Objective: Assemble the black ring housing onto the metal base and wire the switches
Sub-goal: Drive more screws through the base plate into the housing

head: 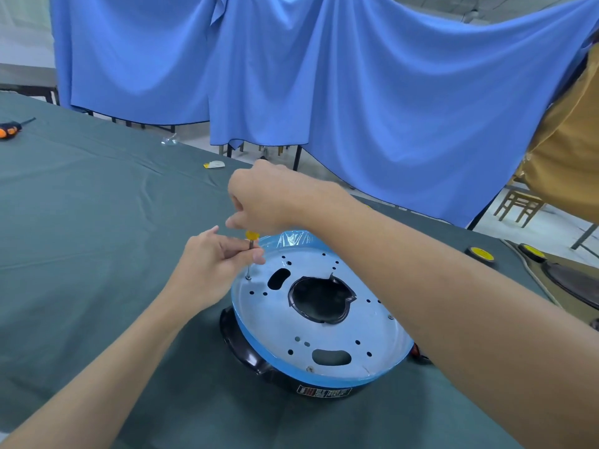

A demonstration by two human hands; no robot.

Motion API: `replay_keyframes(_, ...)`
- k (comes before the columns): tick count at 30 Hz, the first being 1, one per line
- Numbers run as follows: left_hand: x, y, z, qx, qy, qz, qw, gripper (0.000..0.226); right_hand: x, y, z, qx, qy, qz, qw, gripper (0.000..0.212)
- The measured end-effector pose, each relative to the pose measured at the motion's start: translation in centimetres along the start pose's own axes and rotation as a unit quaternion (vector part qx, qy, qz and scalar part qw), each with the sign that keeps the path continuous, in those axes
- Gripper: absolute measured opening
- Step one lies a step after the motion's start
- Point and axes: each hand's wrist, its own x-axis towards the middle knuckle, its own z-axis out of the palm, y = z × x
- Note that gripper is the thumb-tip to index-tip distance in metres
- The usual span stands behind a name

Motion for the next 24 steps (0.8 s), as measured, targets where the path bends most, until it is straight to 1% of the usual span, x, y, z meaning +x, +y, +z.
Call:
replay_keyframes(2,0.1,-0.1,-0.2,-0.001,-0.025,0.007,1.0,0.019,-0.3,0.2,-0.4,0.014,-0.011,-0.04,0.999,0.003)
replay_keyframes(4,0.2,-0.1,-0.3,-0.002,-0.047,0.003,0.999,0.017,-0.5,0.5,-0.5,0.023,0.009,-0.038,0.999,0.016)
replay_keyframes(5,0.3,0.0,-0.2,0.001,-0.044,0.002,0.999,0.014,-0.5,0.6,-0.4,0.023,0.025,-0.03,0.999,0.022)
replay_keyframes(8,0.4,0.1,-0.1,0.007,0.018,-0.015,1.0,0.004,-0.3,0.5,0.4,0.0,0.052,0.0,0.999,0.041)
replay_keyframes(9,0.4,0.2,-0.1,0.006,0.027,-0.024,0.999,0.004,-0.2,0.4,0.8,0.007,0.05,0.012,0.999,0.043)
replay_keyframes(11,0.4,0.3,-0.1,0.003,0.012,-0.031,0.999,0.011,-0.1,0.4,0.8,0.026,0.041,0.021,0.999,0.038)
replay_keyframes(13,0.5,0.2,-0.2,-0.007,-0.022,-0.023,0.999,0.018,-0.1,0.3,0.2,0.014,0.029,-0.016,0.999,0.026)
replay_keyframes(15,0.6,-0.1,-0.4,-0.023,-0.056,-0.018,0.998,0.02,-0.3,0.3,-0.4,0.027,0.021,-0.047,0.998,0.011)
replay_keyframes(17,0.7,-0.2,-0.4,-0.018,-0.073,-0.019,0.997,0.021,-0.4,0.4,-0.5,0.034,0.027,-0.036,0.998,0.026)
replay_keyframes(18,0.6,-0.2,-0.3,-0.008,-0.063,-0.018,0.998,0.018,-0.3,0.5,-0.3,0.031,0.034,-0.024,0.999,0.033)
replay_keyframes(21,0.5,-0.1,0.0,-0.006,0.023,-0.032,0.999,0.005,0.0,0.4,0.2,0.012,0.048,0.007,0.999,0.039)
replay_keyframes(22,0.5,-0.1,0.0,-0.008,0.034,-0.038,0.999,0.006,0.0,0.3,0.3,0.002,0.047,0.017,0.999,0.039)
replay_keyframes(24,0.5,0.0,0.0,0.001,0.023,-0.031,0.999,0.008,0.0,0.4,0.3,-0.004,0.043,0.025,0.999,0.041)
